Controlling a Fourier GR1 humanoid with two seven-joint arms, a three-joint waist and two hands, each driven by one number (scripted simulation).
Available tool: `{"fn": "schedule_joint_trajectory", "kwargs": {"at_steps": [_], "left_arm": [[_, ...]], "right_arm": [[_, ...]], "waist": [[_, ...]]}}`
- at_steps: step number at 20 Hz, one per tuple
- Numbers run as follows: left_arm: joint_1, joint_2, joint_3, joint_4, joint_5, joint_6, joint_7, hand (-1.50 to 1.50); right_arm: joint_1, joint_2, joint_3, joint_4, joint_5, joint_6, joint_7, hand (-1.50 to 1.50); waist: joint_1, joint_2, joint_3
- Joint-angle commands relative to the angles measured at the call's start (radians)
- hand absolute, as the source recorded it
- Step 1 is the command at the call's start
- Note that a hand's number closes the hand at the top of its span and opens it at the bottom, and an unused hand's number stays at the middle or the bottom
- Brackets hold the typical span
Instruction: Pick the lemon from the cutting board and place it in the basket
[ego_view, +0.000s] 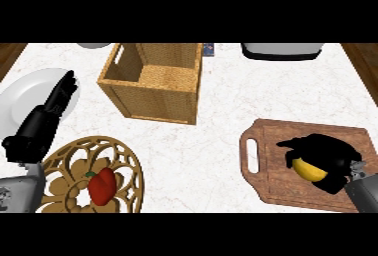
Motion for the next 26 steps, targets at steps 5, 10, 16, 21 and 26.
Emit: {"fn": "schedule_joint_trajectory", "kwargs": {"at_steps": [5,10,16,21,26], "left_arm": [[-0.046,0.038,0.061,-0.014,0.043,-0.057,0.045,0.00],[-0.056,-0.013,0.015,0.020,-0.013,-0.015,0.037,0.00],[-0.058,-0.019,-0.002,0.001,-0.017,-0.016,0.026,0.00],[-0.081,0.001,0.019,-0.002,-0.010,-0.023,0.071,0.00],[-0.021,-0.037,-0.012,-0.014,-0.023,-0.010,0.038,0.00]], "right_arm": [[0.002,0.043,0.028,0.059,0.083,-0.062,-0.048,1.50],[-0.034,0.123,-0.059,0.132,0.087,-0.196,0.002,1.50],[-0.233,0.246,-0.357,0.278,0.071,-0.253,0.436,1.50],[-0.359,0.302,-0.456,0.300,0.053,-0.425,0.539,1.50],[-0.505,0.398,-0.594,0.222,-0.155,-0.519,0.478,1.50]], "waist": [[-0.003,0.008,0.007],[-0.005,0.010,0.007],[0.025,0.022,0.008],[0.013,0.014,0.008],[0.020,0.011,0.008]]}}
